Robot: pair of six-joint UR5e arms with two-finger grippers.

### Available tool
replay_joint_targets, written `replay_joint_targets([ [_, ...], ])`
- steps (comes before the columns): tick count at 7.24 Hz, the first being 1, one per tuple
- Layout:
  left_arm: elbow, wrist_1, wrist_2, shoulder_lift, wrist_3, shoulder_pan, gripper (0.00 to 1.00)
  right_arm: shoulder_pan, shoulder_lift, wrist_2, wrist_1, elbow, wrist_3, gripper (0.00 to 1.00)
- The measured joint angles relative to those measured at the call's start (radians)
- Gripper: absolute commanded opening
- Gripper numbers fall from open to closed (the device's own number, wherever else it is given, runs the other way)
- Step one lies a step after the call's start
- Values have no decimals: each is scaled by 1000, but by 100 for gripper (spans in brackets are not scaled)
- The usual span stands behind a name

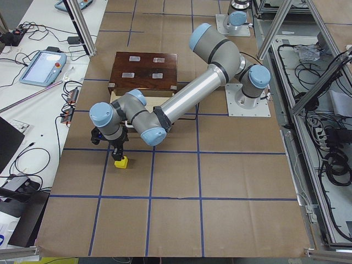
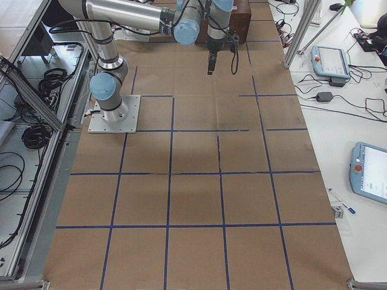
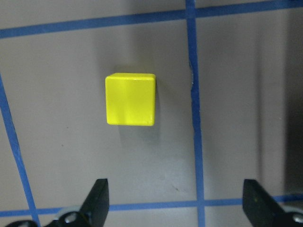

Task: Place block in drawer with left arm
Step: 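Lower the left gripper onto the yellow cube and grasp it, then lift the yellow cube and carry it over the open drawer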

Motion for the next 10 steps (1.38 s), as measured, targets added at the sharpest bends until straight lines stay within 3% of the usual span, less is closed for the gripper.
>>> replay_joint_targets([
  [4, 68, 46, 1, -131, 4, -1, 98, 0, 0, 0, 0, 0, 0, 100],
  [5, 70, 64, 1, -148, 4, -2, 93, 0, 0, 0, 0, -1, 0, 100],
  [6, 69, 72, -2, -159, 4, -2, 34, 0, 1, 0, 0, -1, 1, 100],
  [7, 67, 72, -2, -160, 7, -3, 0, 0, 0, 0, 0, -1, 1, 100],
  [10, 58, 35, 54, -126, 41, -9, 0, 0, 0, 0, 0, 0, 0, 100],
])
